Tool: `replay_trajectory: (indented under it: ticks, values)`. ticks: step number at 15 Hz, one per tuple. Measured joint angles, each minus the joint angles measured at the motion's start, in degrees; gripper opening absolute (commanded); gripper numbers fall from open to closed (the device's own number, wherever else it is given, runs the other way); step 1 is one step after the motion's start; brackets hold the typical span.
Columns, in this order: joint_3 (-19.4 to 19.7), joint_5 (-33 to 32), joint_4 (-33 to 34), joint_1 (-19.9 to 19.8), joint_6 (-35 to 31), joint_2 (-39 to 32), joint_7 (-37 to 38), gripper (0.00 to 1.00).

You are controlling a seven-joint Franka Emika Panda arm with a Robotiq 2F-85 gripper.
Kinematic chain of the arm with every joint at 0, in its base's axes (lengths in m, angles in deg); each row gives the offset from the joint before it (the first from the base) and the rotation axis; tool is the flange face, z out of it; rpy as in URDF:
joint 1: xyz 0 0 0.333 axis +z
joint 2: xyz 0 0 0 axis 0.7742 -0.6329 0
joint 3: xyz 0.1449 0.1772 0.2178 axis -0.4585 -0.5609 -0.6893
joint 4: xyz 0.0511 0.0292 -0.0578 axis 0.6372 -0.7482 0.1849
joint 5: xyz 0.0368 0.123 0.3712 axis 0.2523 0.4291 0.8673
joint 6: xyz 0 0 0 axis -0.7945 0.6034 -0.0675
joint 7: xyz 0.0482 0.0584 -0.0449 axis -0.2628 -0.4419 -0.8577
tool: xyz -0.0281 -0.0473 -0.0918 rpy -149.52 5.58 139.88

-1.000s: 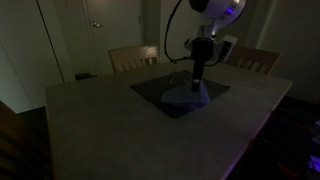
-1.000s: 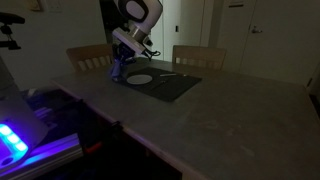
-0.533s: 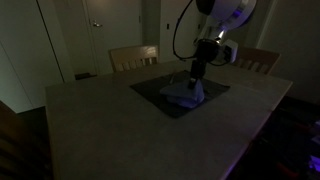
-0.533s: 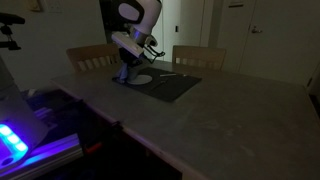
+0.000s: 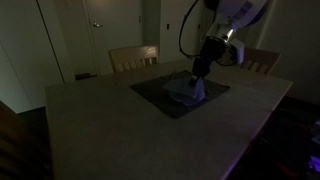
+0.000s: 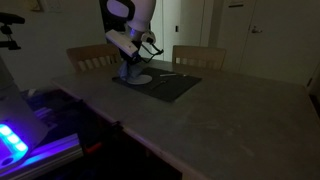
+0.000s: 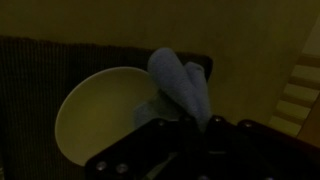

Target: Use the towel to wipe the plate

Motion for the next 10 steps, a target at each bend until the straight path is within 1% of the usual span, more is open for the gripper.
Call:
replay_trajectory:
  ticks: [2, 4, 7, 10]
  values:
    - [0.06, -0.84, -1.04, 0.68, 1.36, -0.08, -0.08, 0.02]
    - [0.24, -3.78, -1.73, 1.22, 2.43, -0.45, 0.88, 0.02]
    - [0.80, -8.27, -2.26, 1.55, 2.26, -1.20, 3.08, 0.02]
    - [2.06, -10.67, -2.13, 1.36, 2.33, -1.35, 3.36, 0.02]
